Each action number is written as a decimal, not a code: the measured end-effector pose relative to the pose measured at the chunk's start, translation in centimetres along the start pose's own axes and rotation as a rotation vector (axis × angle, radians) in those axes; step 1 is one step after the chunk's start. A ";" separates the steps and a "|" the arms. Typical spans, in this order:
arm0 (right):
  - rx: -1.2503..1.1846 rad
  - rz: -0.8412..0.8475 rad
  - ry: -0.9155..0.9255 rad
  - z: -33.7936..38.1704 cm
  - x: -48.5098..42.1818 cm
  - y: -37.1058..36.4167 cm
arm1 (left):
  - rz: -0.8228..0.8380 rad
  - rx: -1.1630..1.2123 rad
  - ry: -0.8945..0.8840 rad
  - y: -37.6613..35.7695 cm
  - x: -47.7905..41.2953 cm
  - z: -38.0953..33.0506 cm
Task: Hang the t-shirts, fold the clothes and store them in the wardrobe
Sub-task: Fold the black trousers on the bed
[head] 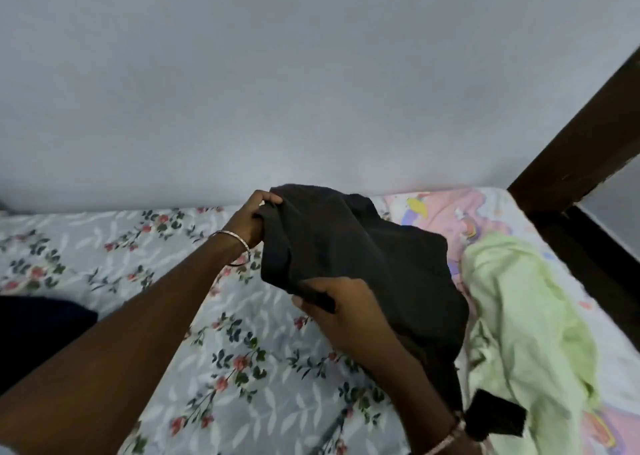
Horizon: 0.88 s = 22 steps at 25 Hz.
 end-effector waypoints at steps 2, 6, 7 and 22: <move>-0.030 0.047 -0.005 -0.4 -0.1 -7.0 | -0.155 -0.242 -0.062 5.0 -0.1 4.7; -0.113 0.171 -0.056 -0.1 0.1 -20.5 | -0.239 -0.593 -0.044 14.3 -0.3 13.4; -0.150 0.202 -0.069 0.2 0.1 -23.4 | -0.263 -0.663 -0.001 15.9 0.2 14.8; -0.022 -0.038 -0.298 -8.8 9.9 -31.3 | -0.840 -0.610 0.266 17.8 12.0 30.2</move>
Point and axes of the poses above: each hand's wrist, its own x-axis away from the middle knuckle, its own y-axis out of the back of the hand, z = x × y, the point moved 1 cm from there along -x, towards the middle knuckle, and after that the axes turned 8 degrees about y, right-handed, at the moved point
